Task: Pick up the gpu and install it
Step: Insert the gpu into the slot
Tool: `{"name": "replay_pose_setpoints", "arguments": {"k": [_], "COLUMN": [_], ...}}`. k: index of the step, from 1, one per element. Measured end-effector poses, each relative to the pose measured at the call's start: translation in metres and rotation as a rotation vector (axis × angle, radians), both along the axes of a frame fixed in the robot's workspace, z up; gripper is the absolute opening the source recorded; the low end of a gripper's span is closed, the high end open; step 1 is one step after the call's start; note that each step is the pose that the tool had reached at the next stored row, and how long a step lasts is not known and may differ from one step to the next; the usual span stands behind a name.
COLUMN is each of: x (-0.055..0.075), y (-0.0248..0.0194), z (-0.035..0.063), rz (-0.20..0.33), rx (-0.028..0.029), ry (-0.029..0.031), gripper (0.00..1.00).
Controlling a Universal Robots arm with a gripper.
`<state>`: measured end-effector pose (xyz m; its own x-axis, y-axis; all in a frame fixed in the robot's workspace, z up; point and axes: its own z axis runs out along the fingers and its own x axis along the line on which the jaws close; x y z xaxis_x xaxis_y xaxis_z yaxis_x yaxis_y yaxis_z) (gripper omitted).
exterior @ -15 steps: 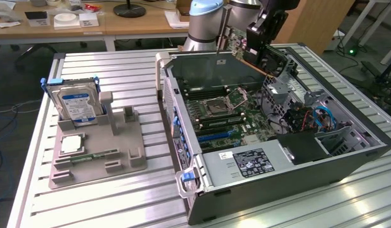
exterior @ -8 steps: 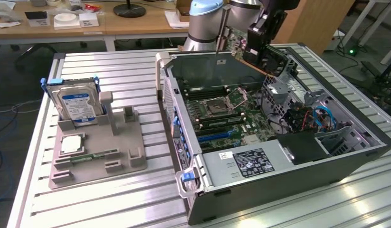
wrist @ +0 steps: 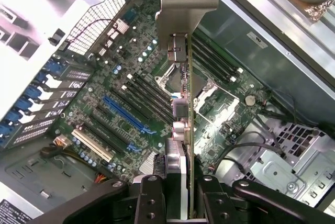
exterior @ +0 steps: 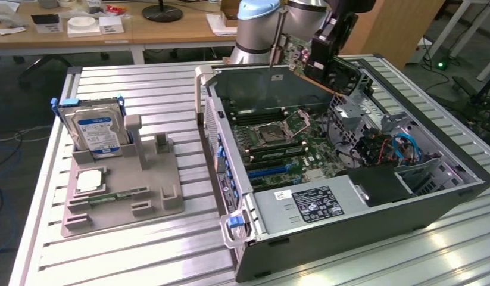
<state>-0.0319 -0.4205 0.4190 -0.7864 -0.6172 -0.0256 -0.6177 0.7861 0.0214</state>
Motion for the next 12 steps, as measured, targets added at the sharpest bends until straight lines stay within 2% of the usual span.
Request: {"name": "replay_pose_setpoints", "arguments": {"k": [12], "x": [0.0000], "y": [-0.0003], "z": [0.0000], "rz": [0.072], "rx": [0.0000], "ry": [0.0001], "gripper": [0.28]}}
